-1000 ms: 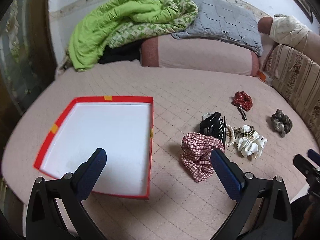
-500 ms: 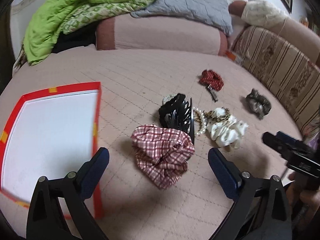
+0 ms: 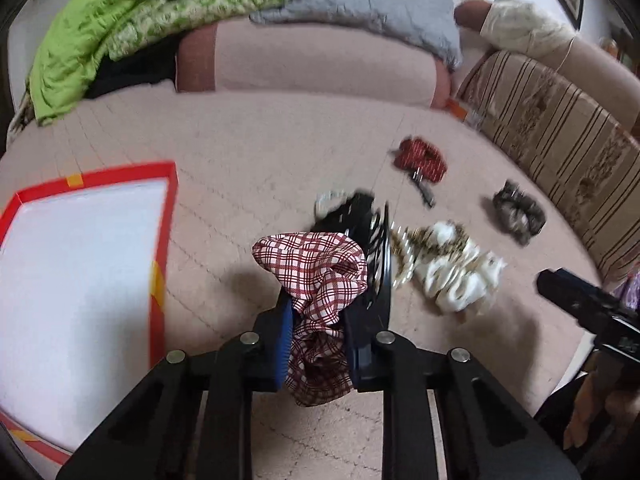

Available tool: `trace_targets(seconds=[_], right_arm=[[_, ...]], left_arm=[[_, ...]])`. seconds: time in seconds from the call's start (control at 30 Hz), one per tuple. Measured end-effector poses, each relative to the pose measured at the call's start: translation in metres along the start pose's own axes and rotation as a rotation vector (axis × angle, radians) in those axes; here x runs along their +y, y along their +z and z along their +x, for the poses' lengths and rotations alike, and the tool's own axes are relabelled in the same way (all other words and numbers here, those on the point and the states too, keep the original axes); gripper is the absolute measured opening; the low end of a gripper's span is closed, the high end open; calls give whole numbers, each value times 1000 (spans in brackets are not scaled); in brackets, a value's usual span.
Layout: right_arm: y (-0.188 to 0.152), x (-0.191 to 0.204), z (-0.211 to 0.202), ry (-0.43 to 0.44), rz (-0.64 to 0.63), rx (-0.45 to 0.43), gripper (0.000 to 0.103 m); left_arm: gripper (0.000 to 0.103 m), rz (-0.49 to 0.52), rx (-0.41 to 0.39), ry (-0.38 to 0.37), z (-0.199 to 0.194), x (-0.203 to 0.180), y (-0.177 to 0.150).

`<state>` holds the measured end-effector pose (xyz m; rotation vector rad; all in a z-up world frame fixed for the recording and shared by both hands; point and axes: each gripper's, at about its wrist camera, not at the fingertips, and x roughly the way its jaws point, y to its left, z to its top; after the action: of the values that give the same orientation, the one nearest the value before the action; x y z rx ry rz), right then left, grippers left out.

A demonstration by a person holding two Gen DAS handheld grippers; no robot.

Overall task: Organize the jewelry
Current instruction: 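Grasp the white cherry-print scrunchie with the right gripper while the left holds the plaid one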

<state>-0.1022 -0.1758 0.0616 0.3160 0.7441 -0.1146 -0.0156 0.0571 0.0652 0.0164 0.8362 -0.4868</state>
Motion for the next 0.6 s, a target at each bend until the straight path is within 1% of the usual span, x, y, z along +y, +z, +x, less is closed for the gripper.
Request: trace_targets(seconds=[0.07, 0.1, 0.13, 0.2, 0.23, 0.27, 0.3, 0.33, 0.4, 0.43, 0.47, 0.5, 0.53, 0.57, 0.6], right_arm=[[5, 2, 0, 26, 2, -12, 100], [6, 3, 1, 42, 5, -12, 96], [10, 5, 4, 54, 1, -13, 88], [16, 11, 9, 53, -25, -13, 78], [18, 14, 12, 59, -36, -7, 77], [20, 17, 19, 70, -43, 15, 77], [20, 19, 29, 83, -39, 57, 77], [19, 19, 34, 86, -32, 74, 77], [15, 15, 51, 80, 7, 132, 77], [13, 12, 61, 86, 34, 168, 77], [12, 9, 65, 100, 56, 186, 77], [10, 5, 73, 132, 97, 215, 71], [10, 4, 77, 147, 106, 228, 53], [10, 6, 79, 143, 88, 233, 40], [10, 8, 79, 143, 71, 234, 19]], left_arm=[[21, 16, -60, 7, -14, -1, 4], [21, 29, -86, 20, -19, -3, 6], [21, 43, -112, 35, -24, -4, 7], [21, 57, -146, 58, -30, -5, 9], [21, 56, -153, 58, -31, -3, 10], [21, 53, -155, 58, -31, -1, 11], [21, 51, -155, 61, -31, 0, 11], [21, 49, -152, 63, -29, 2, 11], [21, 46, -139, 58, -26, 3, 11], [21, 47, -136, 58, -24, 3, 10], [21, 49, -133, 56, -24, 4, 9], [21, 51, -125, 51, -22, 3, 9], [21, 53, -121, 49, -20, 2, 8], [21, 54, -119, 51, -19, 2, 7], [21, 55, -117, 52, -18, 2, 7]])
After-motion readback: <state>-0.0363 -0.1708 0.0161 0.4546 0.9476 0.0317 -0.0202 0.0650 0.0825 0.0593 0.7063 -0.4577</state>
